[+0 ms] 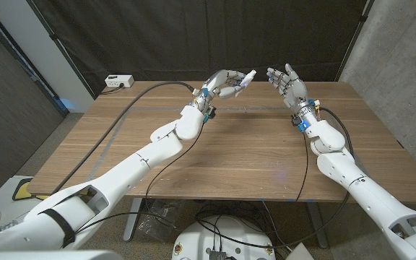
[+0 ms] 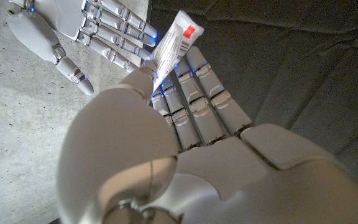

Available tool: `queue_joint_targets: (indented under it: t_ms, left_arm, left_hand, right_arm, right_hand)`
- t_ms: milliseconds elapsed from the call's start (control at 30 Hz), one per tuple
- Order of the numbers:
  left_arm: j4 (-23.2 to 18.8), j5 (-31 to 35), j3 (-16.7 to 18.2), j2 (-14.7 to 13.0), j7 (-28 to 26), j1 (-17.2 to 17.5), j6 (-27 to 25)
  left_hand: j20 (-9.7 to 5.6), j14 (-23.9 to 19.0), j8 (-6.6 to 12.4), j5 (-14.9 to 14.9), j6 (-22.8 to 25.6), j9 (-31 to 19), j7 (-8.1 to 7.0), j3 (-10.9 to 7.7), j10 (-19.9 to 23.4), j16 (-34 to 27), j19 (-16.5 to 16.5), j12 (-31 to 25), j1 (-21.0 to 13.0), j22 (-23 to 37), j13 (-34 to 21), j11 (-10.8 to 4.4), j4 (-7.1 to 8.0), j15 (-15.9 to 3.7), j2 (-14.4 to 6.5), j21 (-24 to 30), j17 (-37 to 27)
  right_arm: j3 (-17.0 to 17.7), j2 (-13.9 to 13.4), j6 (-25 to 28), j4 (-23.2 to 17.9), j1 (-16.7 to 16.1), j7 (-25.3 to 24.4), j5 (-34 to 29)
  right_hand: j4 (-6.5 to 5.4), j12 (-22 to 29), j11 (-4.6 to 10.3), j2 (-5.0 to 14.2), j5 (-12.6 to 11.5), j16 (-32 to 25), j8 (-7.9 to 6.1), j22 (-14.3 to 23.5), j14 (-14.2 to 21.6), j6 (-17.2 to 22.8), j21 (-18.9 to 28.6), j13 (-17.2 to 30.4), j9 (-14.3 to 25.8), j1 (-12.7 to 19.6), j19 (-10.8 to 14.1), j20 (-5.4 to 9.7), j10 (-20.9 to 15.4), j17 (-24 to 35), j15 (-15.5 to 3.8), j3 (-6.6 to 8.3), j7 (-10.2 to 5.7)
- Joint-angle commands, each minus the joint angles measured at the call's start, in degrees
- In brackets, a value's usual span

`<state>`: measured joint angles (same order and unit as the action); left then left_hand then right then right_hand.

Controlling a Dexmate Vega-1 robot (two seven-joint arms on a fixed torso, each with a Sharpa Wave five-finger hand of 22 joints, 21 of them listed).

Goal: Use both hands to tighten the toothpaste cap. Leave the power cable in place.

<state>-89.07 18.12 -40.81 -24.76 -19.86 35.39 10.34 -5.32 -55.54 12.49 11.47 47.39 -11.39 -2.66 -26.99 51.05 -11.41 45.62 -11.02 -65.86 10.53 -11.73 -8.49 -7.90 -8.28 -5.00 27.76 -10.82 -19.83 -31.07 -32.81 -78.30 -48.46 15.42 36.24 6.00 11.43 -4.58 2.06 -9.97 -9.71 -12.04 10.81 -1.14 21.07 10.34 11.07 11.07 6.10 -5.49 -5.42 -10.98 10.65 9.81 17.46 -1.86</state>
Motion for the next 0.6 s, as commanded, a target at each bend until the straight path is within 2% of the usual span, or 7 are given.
queue_joint_targets:
  t_ms: [33, 133, 333, 433, 600]
  left_arm:
    - [0.88, -0.77, 0.36, 0.58, -0.7, 0.87, 1.36]
    - [1.24, -1.72, 0.58, 0.65, -0.17, 0.91, 1.52]
    - [1.65, -1.41, 0.45, 0.7, -0.35, 0.76, 2.12]
    - [2.05, -1.32, 0.48, 0.87, -0.56, 0.67, 1.97]
    - [4.5, -2.87, 0.08, 1.64, 0.76, -0.15, 2.25]
  left_hand:
    - [-0.87, 0.17, -0.13, 0.37, -0.21, -0.12, 0.19, -0.45, 0.14, 0.04, -0.31, -0.15, 0.38, 0.2, -0.18, -0.09, 0.0, -3.53, -0.07, 0.14, -0.06]
    - [-0.89, 0.19, -0.07, 0.38, 0.0, -0.12, 0.05, -0.52, 0.19, 0.03, -0.32, -0.18, 0.39, 0.2, -0.18, -0.05, -0.01, -3.58, -0.05, 0.17, -0.06]
    - [-0.87, 0.13, -0.08, 0.4, 0.05, -0.12, 0.06, -0.64, 0.22, -0.02, -0.36, -0.19, 0.46, 0.21, -0.18, -0.03, -0.01, -3.61, -0.03, 0.21, -0.06]
    - [-0.87, 0.07, -0.1, 0.41, 0.05, -0.12, 0.03, -0.71, 0.2, -0.05, -0.37, -0.19, 0.5, 0.21, -0.19, -0.07, 0.0, -3.63, -0.04, 0.24, -0.06]
    - [-0.99, -0.37, 0.02, 0.45, 0.46, -0.12, 0.21, -0.94, 0.56, -0.24, -0.14, -0.32, 0.5, 0.22, -0.19, -0.06, -0.03, -3.68, -0.08, 0.42, -0.06]
  right_arm:
    - [-1.82, -1.02, 1.27, -2.4, 0.48, 0.83, -0.99]
    - [-1.99, -1.09, 0.99, -2.41, 0.41, 1.59, -0.63]
    - [-1.73, -0.56, 1.0, -2.51, -0.32, 1.53, 0.95]
    - [-1.43, -0.24, 0.62, -2.72, -0.82, 0.34, 0.67]
    - [-1.5, -0.34, 1.46, -2.5, -0.92, 0.16, 0.94]
  right_hand:
    - [-0.08, -0.17, -0.2, -0.13, -0.07, -0.1, 0.17, 0.23, -1.7, 0.46, -0.09, 0.12, 0.17, -0.73, -2.25, -1.77, 1.3, 0.09, 0.09, -0.37, -1.41]
    - [-0.17, -0.25, -0.1, -0.16, -0.1, 0.01, -0.02, 0.27, -2.76, 1.11, -0.02, 0.11, 0.16, -0.93, -3.12, -1.86, 2.02, 0.08, -0.13, -0.49, -1.91]
    - [-0.27, -0.15, -0.12, -0.1, -0.16, -0.31, -0.69, 0.37, -3.57, 3.36, 0.26, 0.1, 0.16, -1.17, -4.45, -1.01, 2.84, 0.05, -0.87, -0.63, -3.04]
    - [-0.19, 0.94, 0.25, 0.3, -0.22, -1.39, -1.97, 0.43, -1.02, 7.4, 1.43, 0.1, 0.32, -0.96, -3.01, -0.83, 1.04, -0.06, -0.11, -0.49, -3.37]
    - [0.01, 1.75, 0.48, 0.51, -0.23, -1.8, -2.42, 0.43, 0.86, 9.23, 1.98, 0.08, 0.39, -0.61, -1.96, -0.76, -0.83, -0.13, 0.49, -0.33, -3.87]
